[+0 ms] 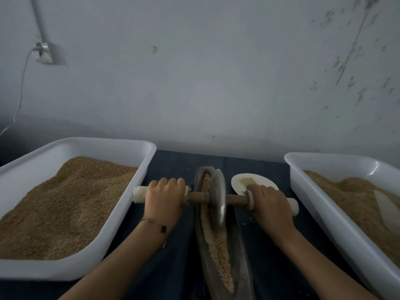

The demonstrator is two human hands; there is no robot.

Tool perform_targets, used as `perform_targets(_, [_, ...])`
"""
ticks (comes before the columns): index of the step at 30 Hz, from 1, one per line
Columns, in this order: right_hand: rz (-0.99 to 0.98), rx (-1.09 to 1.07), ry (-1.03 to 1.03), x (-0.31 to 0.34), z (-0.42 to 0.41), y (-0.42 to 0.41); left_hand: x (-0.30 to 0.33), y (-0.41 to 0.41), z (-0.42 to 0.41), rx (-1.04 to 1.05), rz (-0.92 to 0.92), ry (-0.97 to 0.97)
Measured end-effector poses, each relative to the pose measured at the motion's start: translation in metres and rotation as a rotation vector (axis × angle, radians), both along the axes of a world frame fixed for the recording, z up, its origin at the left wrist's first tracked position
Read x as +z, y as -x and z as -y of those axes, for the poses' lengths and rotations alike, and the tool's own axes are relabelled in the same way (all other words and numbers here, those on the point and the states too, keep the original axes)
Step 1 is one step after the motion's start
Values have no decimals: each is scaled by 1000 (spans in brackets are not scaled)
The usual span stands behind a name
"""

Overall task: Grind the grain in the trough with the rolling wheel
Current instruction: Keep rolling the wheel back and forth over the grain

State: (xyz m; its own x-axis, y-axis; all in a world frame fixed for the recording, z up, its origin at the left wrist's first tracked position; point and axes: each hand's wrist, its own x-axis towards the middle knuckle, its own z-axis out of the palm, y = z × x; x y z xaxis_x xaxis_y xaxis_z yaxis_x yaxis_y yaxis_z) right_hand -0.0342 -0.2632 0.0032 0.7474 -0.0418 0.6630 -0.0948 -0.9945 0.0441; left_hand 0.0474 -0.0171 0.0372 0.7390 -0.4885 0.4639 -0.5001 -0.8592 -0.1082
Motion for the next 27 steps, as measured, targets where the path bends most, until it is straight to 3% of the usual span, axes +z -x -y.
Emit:
perform_targets(4, [234,127,114,-12,-1,41,-6,42,-31,-223,57,77])
perform_targets(8, [266,179,144,-13,2,73,-9,74,-48,-294,166,117])
perform_targets(13, [117,165,137,0,-3,68,-12,60,-44,-293,101,92])
perform_targets(19, [-439,-100,-34,33,0,6,-8,0,-13,-10,-116,17])
perform_targets(24, [-471,-112,-37,41,4,-30,-10,-25,1,48,-135,55])
perform_targets(27, [-328,-101,-26,32,-1,-20,-8,-19,-2,38,-93,62])
